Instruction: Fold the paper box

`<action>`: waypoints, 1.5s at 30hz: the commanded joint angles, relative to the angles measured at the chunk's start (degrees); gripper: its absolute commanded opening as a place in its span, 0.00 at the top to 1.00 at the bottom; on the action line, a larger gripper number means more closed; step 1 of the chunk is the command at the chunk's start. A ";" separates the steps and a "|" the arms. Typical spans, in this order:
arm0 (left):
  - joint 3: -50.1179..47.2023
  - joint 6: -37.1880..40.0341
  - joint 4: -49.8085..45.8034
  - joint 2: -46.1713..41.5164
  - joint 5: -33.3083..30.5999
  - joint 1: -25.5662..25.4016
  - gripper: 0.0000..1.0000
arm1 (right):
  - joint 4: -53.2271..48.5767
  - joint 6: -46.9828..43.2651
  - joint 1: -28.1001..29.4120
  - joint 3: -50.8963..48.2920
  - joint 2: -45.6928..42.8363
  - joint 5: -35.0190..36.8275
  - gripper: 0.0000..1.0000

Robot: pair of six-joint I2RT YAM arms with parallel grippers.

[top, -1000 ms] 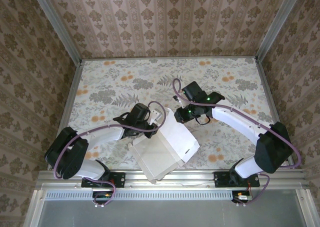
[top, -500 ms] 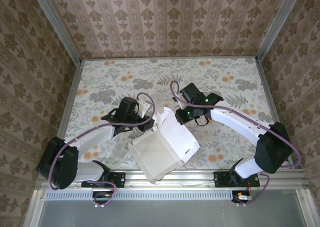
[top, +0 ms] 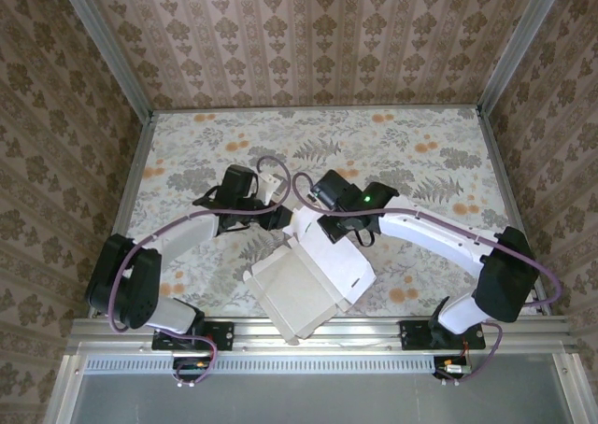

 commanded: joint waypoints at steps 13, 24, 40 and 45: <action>12.31 13.10 -6.74 7.79 5.78 0.81 0.59 | -4.14 -3.42 2.69 3.70 1.71 9.44 0.97; 16.02 16.21 -7.80 12.74 11.32 1.15 0.63 | -4.24 -3.81 3.31 3.90 2.14 9.68 0.97; 11.80 14.10 -5.72 8.35 10.42 0.82 0.98 | -3.61 -3.38 3.31 4.34 2.76 9.91 0.96; 6.50 10.92 -0.29 2.81 6.69 -0.27 1.00 | -3.56 -3.37 3.31 4.52 2.67 10.60 0.94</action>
